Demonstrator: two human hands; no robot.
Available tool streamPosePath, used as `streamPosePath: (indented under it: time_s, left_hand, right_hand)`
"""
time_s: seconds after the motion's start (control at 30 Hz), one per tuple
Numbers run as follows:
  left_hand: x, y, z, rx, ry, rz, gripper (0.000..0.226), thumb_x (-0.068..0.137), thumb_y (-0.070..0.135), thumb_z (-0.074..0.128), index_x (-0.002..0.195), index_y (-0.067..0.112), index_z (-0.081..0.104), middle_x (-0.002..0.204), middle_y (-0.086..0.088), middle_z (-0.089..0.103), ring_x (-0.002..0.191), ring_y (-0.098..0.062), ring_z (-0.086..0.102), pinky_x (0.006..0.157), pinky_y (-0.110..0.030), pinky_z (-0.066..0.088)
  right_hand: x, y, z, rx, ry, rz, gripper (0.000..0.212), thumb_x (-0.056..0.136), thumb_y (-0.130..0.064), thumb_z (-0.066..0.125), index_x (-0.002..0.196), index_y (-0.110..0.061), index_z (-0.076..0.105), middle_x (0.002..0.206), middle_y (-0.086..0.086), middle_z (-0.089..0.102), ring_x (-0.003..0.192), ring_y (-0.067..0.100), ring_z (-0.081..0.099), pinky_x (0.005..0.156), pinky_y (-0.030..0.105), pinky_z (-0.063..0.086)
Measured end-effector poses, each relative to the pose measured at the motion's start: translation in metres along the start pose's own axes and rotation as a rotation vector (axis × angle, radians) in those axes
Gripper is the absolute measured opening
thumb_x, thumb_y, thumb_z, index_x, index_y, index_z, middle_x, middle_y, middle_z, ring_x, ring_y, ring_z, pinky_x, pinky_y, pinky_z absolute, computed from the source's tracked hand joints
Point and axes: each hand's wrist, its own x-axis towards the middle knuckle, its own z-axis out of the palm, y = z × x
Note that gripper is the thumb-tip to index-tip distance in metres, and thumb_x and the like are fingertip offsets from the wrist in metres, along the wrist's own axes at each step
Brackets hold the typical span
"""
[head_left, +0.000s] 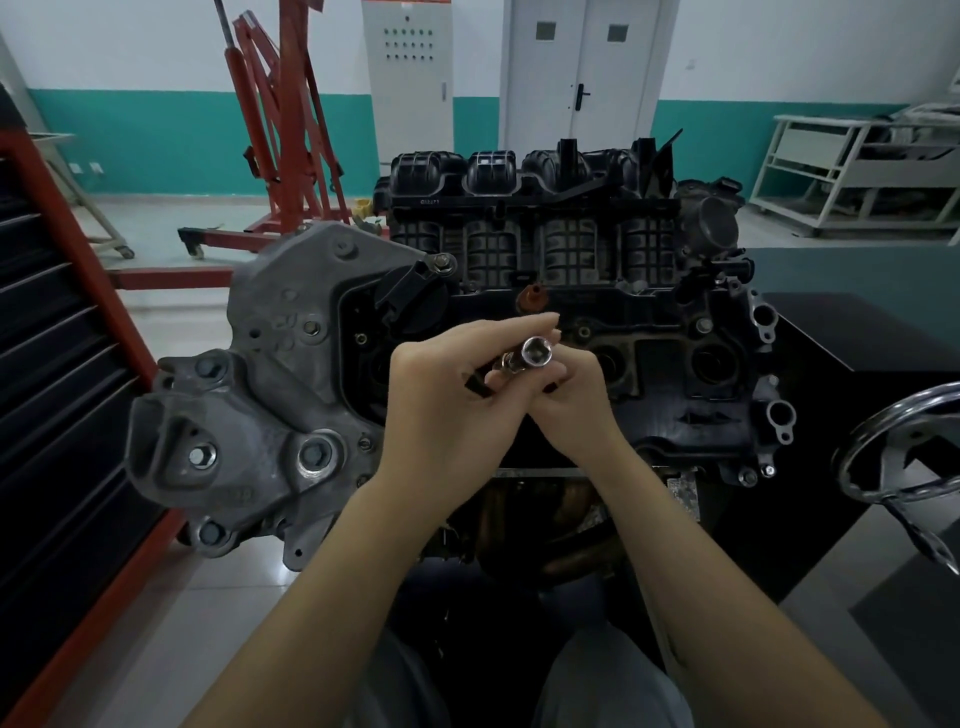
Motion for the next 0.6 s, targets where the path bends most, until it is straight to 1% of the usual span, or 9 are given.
streamPosePath:
  time_s: [0.07,0.13,0.2,0.27,0.3,0.37,0.43,0.53,0.6]
  left_hand:
    - [0.000,0.001,-0.003,-0.149,-0.054,-0.068,0.036,0.077,-0.007,0.073,0.110,0.009,0.068,0.101,-0.005,0.074,0.099,-0.013,0.070,0.089,-0.032,0.055]
    - [0.002,0.001,-0.007,-0.215,-0.120,-0.086,0.035,0.078,-0.010,0.071,0.109,0.006,0.068,0.101,-0.007,0.073,0.100,-0.015,0.070,0.090,-0.032,0.055]
    - [0.003,0.001,-0.007,-0.144,-0.128,-0.086,0.034,0.075,-0.006,0.076,0.106,0.006,0.070,0.100,-0.005,0.073,0.099,-0.014,0.069,0.090,-0.033,0.055]
    - [0.003,0.002,-0.006,-0.062,-0.048,-0.088,0.033,0.070,0.003,0.082,0.101,0.009,0.072,0.096,-0.002,0.073,0.094,-0.011,0.070,0.086,-0.031,0.056]
    - [0.002,0.001,-0.005,-0.048,-0.008,-0.085,0.032,0.069,0.005,0.083,0.099,0.009,0.073,0.093,-0.001,0.074,0.091,-0.010,0.070,0.083,-0.030,0.057]
    - [0.001,0.001,-0.004,-0.053,0.028,-0.074,0.031,0.071,0.004,0.082,0.100,0.010,0.073,0.092,0.000,0.074,0.090,-0.009,0.071,0.082,-0.028,0.057]
    - [0.001,0.000,-0.005,-0.112,-0.004,-0.088,0.034,0.074,-0.001,0.078,0.105,0.012,0.071,0.096,-0.001,0.074,0.094,-0.009,0.070,0.086,-0.028,0.056]
    - [0.002,0.000,-0.008,-0.228,-0.091,-0.110,0.037,0.078,-0.008,0.071,0.110,0.010,0.067,0.101,-0.006,0.073,0.100,-0.014,0.070,0.091,-0.033,0.055]
    - [0.003,0.000,-0.009,-0.203,-0.109,-0.094,0.036,0.077,-0.006,0.073,0.109,0.009,0.068,0.101,-0.007,0.073,0.100,-0.016,0.069,0.090,-0.035,0.055]
  right_hand:
    - [0.001,0.000,-0.003,-0.009,-0.048,0.020,0.019,0.086,-0.012,0.060,0.093,-0.030,0.064,0.089,-0.028,0.068,0.088,-0.005,0.064,0.077,0.013,0.048]
    - [0.002,0.001,-0.005,-0.006,-0.071,0.056,0.019,0.086,-0.009,0.062,0.091,-0.027,0.067,0.086,-0.026,0.069,0.086,-0.005,0.065,0.076,0.014,0.048]
    - [0.003,0.003,-0.007,-0.006,-0.067,0.085,0.024,0.082,0.002,0.065,0.089,-0.019,0.071,0.085,-0.017,0.072,0.084,0.000,0.066,0.076,0.017,0.050]
    - [0.004,0.005,-0.007,-0.015,-0.066,0.085,0.026,0.081,0.009,0.065,0.093,-0.014,0.070,0.088,-0.002,0.072,0.085,0.008,0.068,0.076,0.022,0.052]
    - [0.004,0.004,-0.006,-0.020,-0.059,0.077,0.028,0.081,0.009,0.066,0.095,-0.015,0.069,0.087,-0.003,0.072,0.085,0.008,0.068,0.076,0.021,0.052]
    - [0.004,0.000,-0.005,-0.018,-0.050,0.059,0.032,0.081,0.007,0.067,0.094,-0.023,0.067,0.086,-0.017,0.071,0.086,0.002,0.067,0.077,0.017,0.050]
    - [0.002,-0.004,-0.003,-0.028,-0.087,0.052,0.026,0.083,-0.004,0.064,0.093,-0.028,0.064,0.088,-0.026,0.069,0.090,-0.004,0.064,0.080,0.013,0.047]
    - [0.002,-0.010,-0.001,0.009,-0.116,0.086,0.019,0.087,-0.015,0.057,0.093,-0.033,0.061,0.090,-0.029,0.067,0.090,-0.006,0.063,0.080,0.013,0.047]
    - [0.003,-0.011,-0.002,0.033,-0.097,0.101,0.025,0.086,-0.009,0.062,0.085,-0.034,0.065,0.087,-0.027,0.069,0.087,-0.005,0.065,0.078,0.014,0.049]
